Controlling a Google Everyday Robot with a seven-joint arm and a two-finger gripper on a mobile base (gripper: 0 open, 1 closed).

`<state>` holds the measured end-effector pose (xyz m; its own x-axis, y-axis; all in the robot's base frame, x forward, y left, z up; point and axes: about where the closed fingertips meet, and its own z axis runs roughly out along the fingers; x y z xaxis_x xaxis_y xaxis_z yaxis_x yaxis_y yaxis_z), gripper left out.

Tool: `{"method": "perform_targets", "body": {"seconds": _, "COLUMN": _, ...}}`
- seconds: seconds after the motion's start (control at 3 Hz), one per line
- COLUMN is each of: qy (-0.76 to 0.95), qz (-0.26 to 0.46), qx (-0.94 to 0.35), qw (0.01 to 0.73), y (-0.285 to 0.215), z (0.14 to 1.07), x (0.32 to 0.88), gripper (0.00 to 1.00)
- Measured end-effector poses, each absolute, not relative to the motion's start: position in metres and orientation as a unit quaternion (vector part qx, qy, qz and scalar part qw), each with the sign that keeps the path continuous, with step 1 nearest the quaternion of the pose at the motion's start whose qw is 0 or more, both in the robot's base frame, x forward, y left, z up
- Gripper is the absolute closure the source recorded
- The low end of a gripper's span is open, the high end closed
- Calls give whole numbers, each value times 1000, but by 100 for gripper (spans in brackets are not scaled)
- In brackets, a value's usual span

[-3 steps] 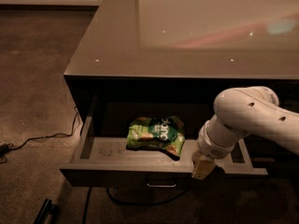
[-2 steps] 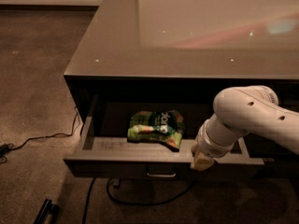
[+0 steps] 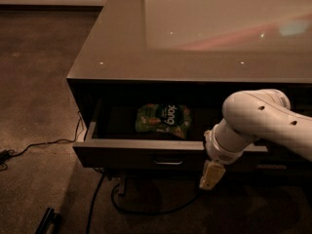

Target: Open top drawer

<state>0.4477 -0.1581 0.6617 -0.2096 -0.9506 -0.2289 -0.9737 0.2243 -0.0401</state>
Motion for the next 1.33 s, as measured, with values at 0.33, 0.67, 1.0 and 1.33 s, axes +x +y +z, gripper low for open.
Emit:
{"method": "perform_targets", "body": {"seconds": 0.33, "qy": 769, "qz": 60, "qx": -626, "qw": 111, "y": -156, "z": 661, "x": 446, "gripper": 0}}
{"method": "perform_targets", "body": {"seconds": 0.67, "qy": 760, "qz": 76, "qx": -634, "qw": 124, "y": -149, "z": 657, "x": 450, "gripper": 0}}
{"method": "perform_targets", "body": {"seconds": 1.0, "qy": 753, "qz": 89, "qx": -639, "qw": 129, "y": -144, "z": 647, "x": 455, "gripper": 0}}
{"method": "perform_targets", "body": {"seconds": 1.33, "qy": 745, "qz": 94, "qx": -648, "qw": 126, "y": -135, "z": 638, "x": 456, "gripper": 19}}
